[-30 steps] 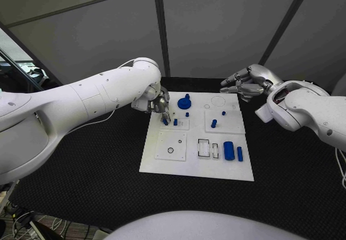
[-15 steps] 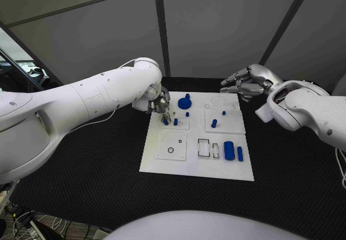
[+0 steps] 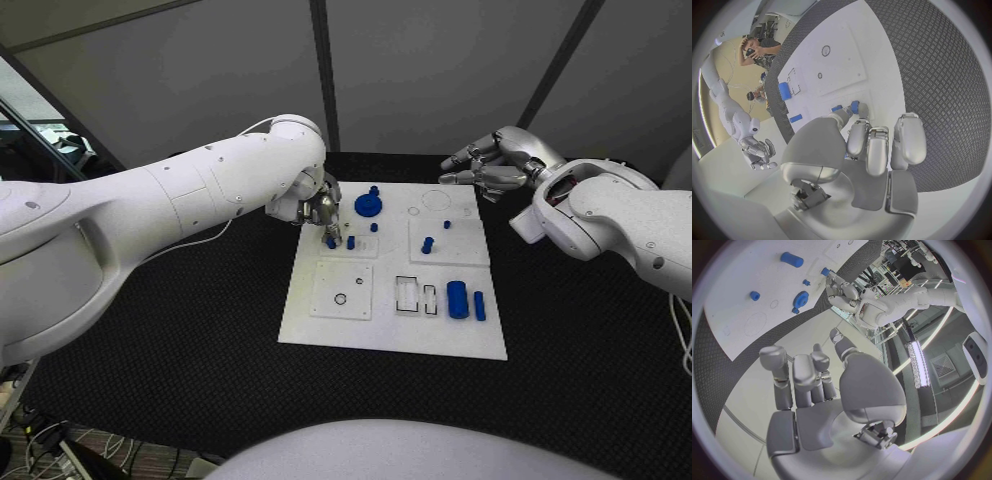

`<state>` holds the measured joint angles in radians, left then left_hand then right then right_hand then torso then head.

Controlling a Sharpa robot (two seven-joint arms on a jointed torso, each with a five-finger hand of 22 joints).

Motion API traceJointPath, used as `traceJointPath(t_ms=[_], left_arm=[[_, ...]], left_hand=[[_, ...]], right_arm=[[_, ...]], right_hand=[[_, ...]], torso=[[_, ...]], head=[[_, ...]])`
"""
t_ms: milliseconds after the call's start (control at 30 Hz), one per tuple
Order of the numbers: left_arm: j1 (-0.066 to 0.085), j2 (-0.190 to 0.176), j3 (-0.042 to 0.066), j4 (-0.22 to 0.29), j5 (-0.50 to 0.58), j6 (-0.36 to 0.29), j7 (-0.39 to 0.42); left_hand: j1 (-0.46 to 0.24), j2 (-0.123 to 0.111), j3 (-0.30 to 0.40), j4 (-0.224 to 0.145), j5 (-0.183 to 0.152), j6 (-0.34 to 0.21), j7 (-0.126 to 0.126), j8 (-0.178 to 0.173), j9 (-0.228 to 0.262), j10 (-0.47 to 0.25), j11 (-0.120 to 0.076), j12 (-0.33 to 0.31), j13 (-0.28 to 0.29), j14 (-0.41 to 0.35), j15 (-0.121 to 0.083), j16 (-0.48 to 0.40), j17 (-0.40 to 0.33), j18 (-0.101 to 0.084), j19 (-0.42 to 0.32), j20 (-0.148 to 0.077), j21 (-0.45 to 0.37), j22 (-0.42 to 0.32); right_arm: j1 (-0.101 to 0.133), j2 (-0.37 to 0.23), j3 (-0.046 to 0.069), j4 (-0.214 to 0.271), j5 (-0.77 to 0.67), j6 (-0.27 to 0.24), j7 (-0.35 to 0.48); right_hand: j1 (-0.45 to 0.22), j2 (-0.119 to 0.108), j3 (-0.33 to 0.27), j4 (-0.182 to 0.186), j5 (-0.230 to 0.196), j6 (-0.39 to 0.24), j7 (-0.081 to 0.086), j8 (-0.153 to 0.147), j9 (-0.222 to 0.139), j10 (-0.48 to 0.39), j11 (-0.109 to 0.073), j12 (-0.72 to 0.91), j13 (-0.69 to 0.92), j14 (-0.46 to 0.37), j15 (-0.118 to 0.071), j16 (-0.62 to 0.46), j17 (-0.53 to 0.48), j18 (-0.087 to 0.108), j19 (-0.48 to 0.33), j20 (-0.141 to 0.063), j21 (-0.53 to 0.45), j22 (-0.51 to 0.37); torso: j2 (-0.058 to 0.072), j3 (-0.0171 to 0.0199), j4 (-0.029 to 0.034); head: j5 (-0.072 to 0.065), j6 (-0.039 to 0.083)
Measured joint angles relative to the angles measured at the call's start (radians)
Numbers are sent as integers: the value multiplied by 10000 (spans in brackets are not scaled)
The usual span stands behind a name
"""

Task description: Assemble the parts on the task board

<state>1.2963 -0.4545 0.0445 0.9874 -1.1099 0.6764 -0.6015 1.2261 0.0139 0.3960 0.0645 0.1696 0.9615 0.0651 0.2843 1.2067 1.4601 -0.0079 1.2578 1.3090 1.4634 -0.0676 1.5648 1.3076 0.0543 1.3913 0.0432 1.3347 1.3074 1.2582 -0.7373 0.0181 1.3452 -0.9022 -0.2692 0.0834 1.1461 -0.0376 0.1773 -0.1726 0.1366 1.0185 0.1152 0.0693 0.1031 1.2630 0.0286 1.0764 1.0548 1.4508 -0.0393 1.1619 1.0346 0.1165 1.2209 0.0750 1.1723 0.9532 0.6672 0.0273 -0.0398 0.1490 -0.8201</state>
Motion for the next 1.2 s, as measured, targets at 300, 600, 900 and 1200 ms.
traceJointPath(t_ms=[300, 600, 900, 1200], left_arm=[[0, 61, -19, -82, -184, -61, 119], [-6, 119, -22, -124, -453, -113, 237], [-24, 143, -34, -183, -587, -246, 331], [-35, 116, -63, -191, -654, -367, 338]], left_hand=[[-1, -1, 0, 0, -11, -21, -23, 7, 4, 1, 1, 0, 0, -7, 7, 0, 0, 0, 0, 0, 0, 0], [-91, 87, 0, 0, -17, -19, -23, -21, 7, 1, 2, 0, -1, -15, 16, 0, 0, 1, 0, 0, 0, 0], [-832, -149, 624, -880, -1010, 39, -84, -145, -209, 3, 1, 0, -6, -16, 16, 0, 0, 1, 0, 0, 0, 0], [-1295, -560, 214, -850, -1179, 187, -147, -173, -325, 0, -2, -1, -6, -17, 13, 0, 0, 1, 0, 0, 0, 0]], right_arm=[[0, -1, 0, 7, 0, 2, 0], [0, 1, 1, 14, 0, 4, 1], [0, -20, 1, 28, 0, 11, 2], [0, -31, 1, 36, 0, 30, 2]], right_hand=[[0, 0, 0, 0, 0, 0, 0, 0, 0, 0, 0, 0, 0, 0, 0, 0, -1, 0, 0, 0, 0, 0], [0, 0, 0, 0, 0, 0, 0, 0, 0, 0, 0, 0, 0, 0, 0, 0, -1, 0, 0, 0, 0, -1], [0, 0, 0, 0, 0, 0, 0, 0, 0, 0, 0, 0, 0, 0, 0, -39, -1, 1, 36, -36, 0, -1], [0, 0, 0, 0, 0, 0, 0, 0, 0, 0, 0, 0, 0, 0, 0, -39, -2, -1, 36, -36, 0, -1]], torso=[[-1, 0, 1], [-6, 1, 7], [-10, 3, 8], [-11, 2, 13]], head=[[-12, -17], [-12, -28], [-34, -37], [-41, -42]])
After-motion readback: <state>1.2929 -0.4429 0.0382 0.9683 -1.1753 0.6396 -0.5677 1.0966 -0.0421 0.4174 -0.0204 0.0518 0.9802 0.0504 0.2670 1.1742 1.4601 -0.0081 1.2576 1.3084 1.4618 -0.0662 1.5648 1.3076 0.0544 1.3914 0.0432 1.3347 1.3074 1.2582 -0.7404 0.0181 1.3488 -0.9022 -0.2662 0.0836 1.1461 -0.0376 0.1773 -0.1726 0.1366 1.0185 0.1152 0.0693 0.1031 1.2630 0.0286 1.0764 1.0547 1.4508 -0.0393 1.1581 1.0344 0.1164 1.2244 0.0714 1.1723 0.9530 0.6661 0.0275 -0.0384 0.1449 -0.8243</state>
